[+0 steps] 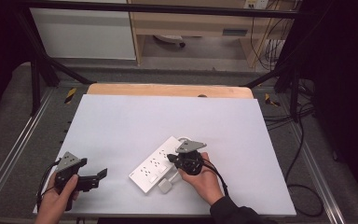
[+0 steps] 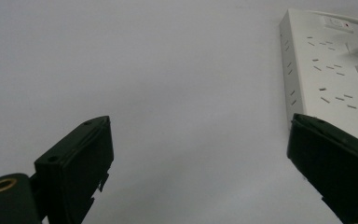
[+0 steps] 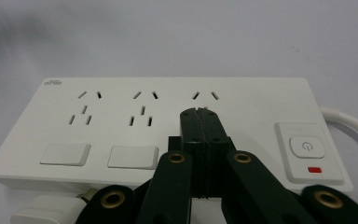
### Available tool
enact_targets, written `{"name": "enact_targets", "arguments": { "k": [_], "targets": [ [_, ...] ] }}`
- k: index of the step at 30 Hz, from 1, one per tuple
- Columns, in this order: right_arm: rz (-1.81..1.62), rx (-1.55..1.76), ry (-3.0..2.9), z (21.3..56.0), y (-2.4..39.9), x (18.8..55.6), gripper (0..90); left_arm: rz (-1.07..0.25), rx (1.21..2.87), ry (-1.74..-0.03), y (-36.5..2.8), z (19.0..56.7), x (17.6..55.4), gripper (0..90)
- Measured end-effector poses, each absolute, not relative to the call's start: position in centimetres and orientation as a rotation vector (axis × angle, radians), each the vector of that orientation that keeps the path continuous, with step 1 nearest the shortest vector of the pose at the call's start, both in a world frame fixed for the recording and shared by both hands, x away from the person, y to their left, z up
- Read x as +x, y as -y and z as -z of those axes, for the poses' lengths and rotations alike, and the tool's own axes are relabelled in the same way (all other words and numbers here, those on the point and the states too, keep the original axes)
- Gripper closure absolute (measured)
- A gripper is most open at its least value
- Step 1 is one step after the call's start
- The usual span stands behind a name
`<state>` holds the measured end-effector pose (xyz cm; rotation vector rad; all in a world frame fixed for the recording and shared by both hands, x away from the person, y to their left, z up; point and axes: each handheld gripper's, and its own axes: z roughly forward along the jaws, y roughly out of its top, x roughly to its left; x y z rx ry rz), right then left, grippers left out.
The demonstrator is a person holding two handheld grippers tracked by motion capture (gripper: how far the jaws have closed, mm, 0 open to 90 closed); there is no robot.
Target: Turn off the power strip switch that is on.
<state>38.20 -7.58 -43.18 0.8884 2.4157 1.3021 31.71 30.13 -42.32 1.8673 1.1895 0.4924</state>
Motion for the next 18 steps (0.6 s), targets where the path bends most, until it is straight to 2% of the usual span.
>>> {"name": "enact_targets", "arguments": {
  "k": [5, 13, 15, 18],
  "targets": [
    [-1.340, 0.899, -2.388, 42.9, 7.9, 38.2, 89.2, -0.493, 1.867, -1.191, -30.1, 42.3, 31.7, 7.1],
    [-1.383, 0.936, -2.338, 42.2, 8.9, 38.5, 75.7, -0.492, 1.869, -1.190, -30.1, 42.3, 31.7, 7.1],
    [-1.381, 0.943, -2.333, 42.1, 9.0, 38.5, 69.1, -0.494, 1.871, -1.188, -30.1, 42.3, 31.7, 7.1],
    [-1.372, 0.976, -2.327, 42.0, 9.0, 38.7, 54.4, -0.491, 1.869, -1.190, -30.1, 42.3, 31.7, 7.1]
  ]
}}
